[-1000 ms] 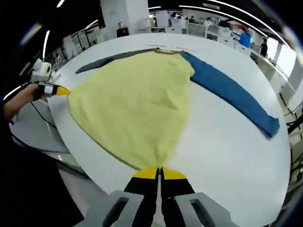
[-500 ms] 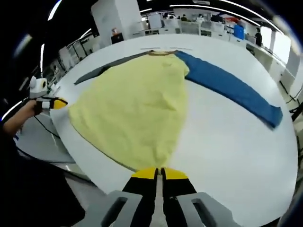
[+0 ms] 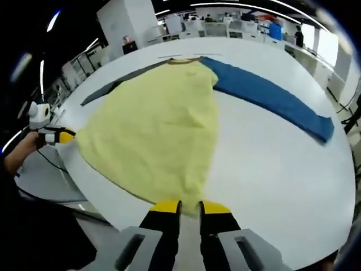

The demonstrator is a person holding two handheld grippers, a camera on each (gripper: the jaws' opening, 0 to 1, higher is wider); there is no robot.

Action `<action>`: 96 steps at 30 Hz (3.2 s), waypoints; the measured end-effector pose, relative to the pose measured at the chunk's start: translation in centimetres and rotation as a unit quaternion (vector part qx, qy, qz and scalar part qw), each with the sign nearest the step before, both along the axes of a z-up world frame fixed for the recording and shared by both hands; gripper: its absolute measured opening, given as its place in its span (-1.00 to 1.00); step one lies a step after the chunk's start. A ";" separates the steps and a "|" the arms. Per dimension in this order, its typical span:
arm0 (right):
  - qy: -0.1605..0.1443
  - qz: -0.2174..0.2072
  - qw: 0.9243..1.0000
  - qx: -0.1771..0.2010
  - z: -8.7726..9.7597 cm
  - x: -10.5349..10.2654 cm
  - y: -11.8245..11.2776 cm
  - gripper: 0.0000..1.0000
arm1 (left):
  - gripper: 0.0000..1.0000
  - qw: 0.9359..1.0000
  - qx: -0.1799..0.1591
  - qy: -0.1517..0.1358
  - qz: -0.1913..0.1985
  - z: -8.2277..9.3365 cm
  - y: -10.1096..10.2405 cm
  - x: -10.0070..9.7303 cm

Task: Fold the garment on the visible template until the final outline fits inside the template.

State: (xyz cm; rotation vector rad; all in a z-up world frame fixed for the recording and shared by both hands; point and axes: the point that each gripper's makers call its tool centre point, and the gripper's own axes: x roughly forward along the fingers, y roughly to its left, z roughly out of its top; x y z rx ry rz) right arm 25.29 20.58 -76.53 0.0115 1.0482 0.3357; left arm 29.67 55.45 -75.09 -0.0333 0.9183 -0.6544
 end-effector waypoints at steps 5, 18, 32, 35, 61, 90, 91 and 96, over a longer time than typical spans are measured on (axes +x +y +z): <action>0.001 -0.009 1.000 0.002 -0.1 0.0 0.0 -0.95 | -0.73 1.000 0.003 0.003 0.005 -0.4 -0.3 -0.1; 0.009 -0.003 1.000 0.001 0.1 -0.2 -0.1 -1.00 | -0.98 1.000 0.026 0.011 0.006 -0.9 0.2 -0.5; 0.019 -0.004 1.000 0.004 0.1 -0.7 -0.5 -1.00 | -0.98 0.999 0.046 0.025 0.004 -1.3 0.2 -1.6; 0.019 -0.001 1.000 0.004 0.0 -0.8 -0.5 -1.00 | -0.97 0.998 0.047 0.029 0.017 -1.3 0.6 -1.6; -0.065 -0.039 0.995 0.072 2.8 2.7 -2.2 0.02 | -0.23 0.996 -0.041 -0.082 0.004 2.4 -1.1 0.3; -0.128 -0.125 0.983 0.040 5.5 9.5 -14.2 0.68 | 0.72 0.978 -0.087 -0.181 -0.052 6.3 -4.6 2.3; -0.127 -0.129 0.982 0.044 5.5 9.7 -14.4 0.68 | 0.74 0.978 -0.088 -0.181 -0.054 6.4 -4.7 2.3; -0.129 -0.147 0.980 0.038 5.7 10.9 -16.1 0.60 | 0.86 0.976 -0.093 -0.189 -0.054 6.9 -5.0 2.5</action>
